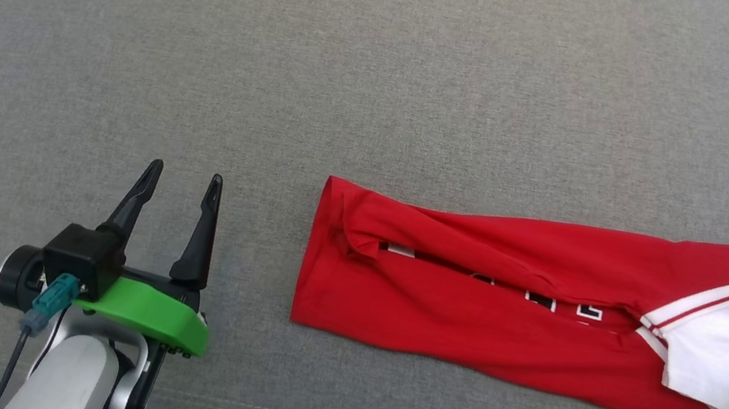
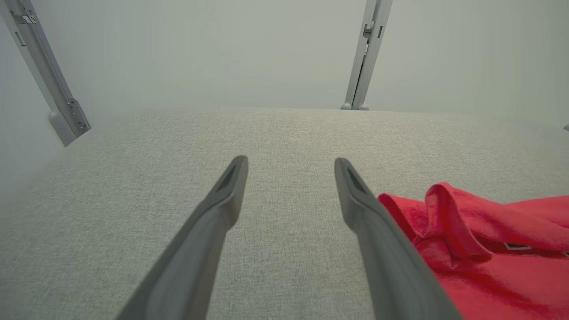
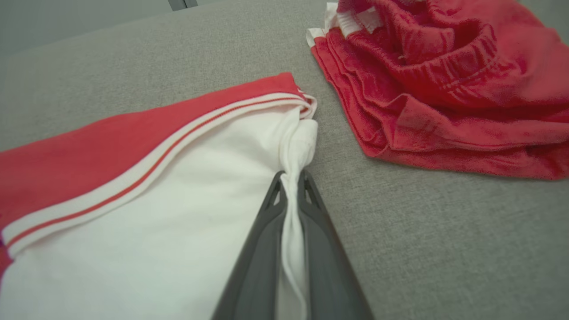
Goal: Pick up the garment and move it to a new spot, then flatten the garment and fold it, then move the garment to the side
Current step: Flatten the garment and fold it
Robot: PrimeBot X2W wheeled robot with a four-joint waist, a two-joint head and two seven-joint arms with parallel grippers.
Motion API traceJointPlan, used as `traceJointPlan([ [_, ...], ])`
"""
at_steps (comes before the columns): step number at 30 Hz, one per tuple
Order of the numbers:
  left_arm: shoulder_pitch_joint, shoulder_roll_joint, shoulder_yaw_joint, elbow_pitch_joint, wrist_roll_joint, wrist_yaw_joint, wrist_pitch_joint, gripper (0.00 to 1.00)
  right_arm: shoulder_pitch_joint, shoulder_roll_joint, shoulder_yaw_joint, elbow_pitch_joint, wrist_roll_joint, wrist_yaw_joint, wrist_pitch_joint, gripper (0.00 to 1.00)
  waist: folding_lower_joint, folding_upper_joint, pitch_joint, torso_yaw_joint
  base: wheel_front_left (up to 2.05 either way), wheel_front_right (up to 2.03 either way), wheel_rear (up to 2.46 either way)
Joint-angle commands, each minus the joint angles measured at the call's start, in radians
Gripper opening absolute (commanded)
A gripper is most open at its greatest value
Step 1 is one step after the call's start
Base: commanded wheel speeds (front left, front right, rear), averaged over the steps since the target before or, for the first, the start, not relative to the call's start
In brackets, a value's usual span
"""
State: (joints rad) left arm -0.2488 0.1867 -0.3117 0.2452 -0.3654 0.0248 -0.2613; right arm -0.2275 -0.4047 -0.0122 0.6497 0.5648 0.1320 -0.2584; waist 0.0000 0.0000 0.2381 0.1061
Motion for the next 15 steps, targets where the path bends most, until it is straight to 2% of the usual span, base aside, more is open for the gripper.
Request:
traceJointPlan([
  [1,-0.011,0.0,0.007,-0.001,0.01,-0.005,-0.003,1.0,0.008,-0.009,-0.019,-0.002,-0.009,-0.003,-0.008,0.0,0.0,0.0,0.002,-0.017,0.0,0.0,0.0],
  [8,-0.021,-0.004,0.015,0.002,0.019,-0.015,-0.003,1.0,-0.032,0.011,-0.004,-0.081,-0.054,-0.002,-0.007,0.0,0.0,0.0,0.004,-0.05,0.0,0.0,0.0],
  [15,-0.016,-0.009,0.023,0.006,0.029,-0.021,-0.003,1.0,0.003,0.099,0.101,-0.336,-0.119,-0.002,0.006,0.0,0.0,0.0,-0.007,-0.067,0.0,0.0,0.0],
])
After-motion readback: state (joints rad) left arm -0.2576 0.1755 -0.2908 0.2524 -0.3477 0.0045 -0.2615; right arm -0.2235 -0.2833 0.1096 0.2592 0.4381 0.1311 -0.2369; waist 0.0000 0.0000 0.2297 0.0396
